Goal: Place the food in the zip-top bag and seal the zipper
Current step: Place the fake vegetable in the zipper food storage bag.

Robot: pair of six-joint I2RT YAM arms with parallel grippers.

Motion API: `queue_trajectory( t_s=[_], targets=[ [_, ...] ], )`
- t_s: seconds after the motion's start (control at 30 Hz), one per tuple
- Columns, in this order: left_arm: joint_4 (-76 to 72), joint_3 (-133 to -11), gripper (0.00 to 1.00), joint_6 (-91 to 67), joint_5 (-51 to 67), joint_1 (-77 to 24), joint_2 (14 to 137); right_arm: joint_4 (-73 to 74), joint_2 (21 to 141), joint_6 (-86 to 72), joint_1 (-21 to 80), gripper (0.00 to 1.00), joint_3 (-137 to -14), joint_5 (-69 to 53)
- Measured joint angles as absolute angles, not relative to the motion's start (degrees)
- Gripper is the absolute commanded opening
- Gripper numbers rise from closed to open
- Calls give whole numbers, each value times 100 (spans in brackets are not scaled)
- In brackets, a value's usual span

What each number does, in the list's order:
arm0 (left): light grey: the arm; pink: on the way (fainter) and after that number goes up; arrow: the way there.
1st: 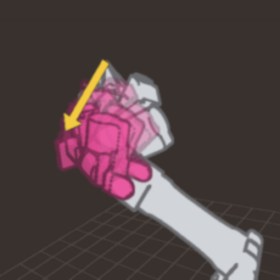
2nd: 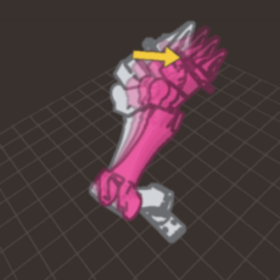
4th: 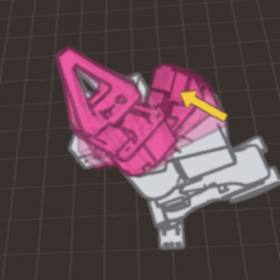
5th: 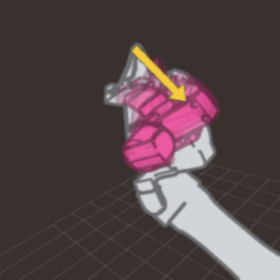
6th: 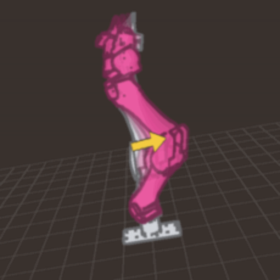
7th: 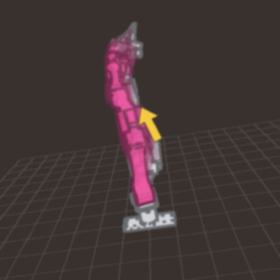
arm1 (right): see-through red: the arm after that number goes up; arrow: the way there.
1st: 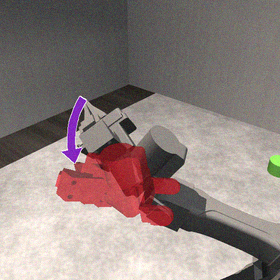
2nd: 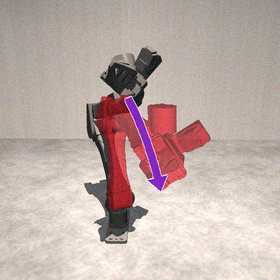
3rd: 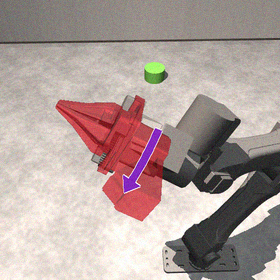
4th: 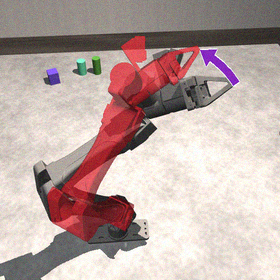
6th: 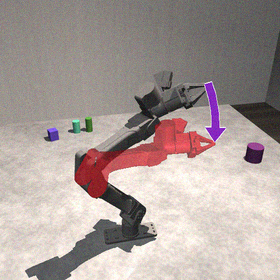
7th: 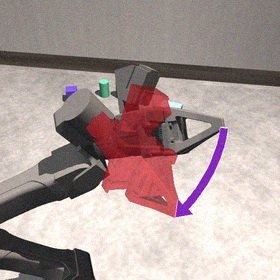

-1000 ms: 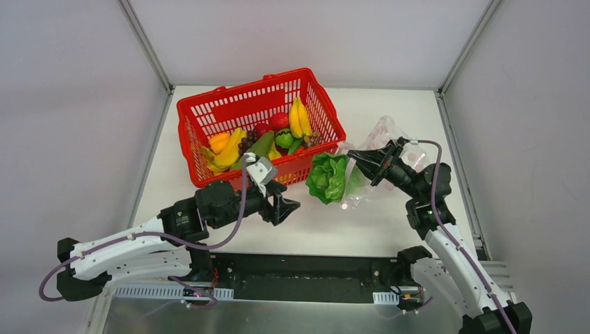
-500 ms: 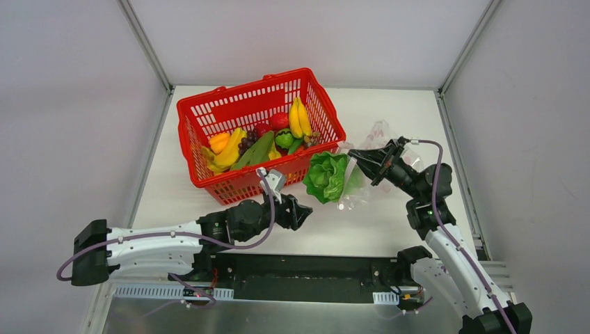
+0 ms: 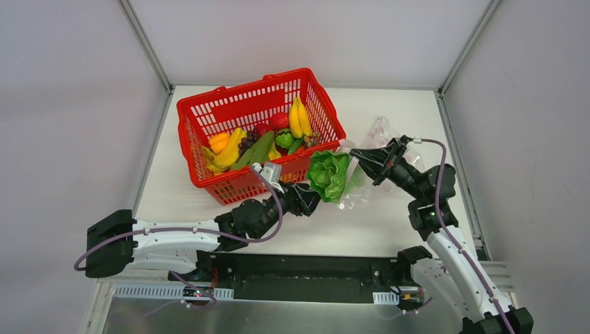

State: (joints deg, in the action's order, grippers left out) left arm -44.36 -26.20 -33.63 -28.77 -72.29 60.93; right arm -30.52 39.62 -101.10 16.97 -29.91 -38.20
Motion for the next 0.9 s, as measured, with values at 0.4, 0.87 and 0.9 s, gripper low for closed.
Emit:
queue_trajectory(
  t_s=[0.4, 0.87, 0.9],
  targets=[
    [-5441, -2547, 64, -3699, -2731, -7002, 6954, -3011, 3896, -10110, 1695, 0, -3170, -3795],
    [-6239, -2676, 55, -3819, -2554, -6888, 7356, -2954, 3795, -10108, 1695, 0, -3192, -3769],
    [-6274, -2720, 53, -3835, -2506, -6875, 7413, -2952, 3791, -10112, 1695, 0, -3192, -3769]
  ],
)
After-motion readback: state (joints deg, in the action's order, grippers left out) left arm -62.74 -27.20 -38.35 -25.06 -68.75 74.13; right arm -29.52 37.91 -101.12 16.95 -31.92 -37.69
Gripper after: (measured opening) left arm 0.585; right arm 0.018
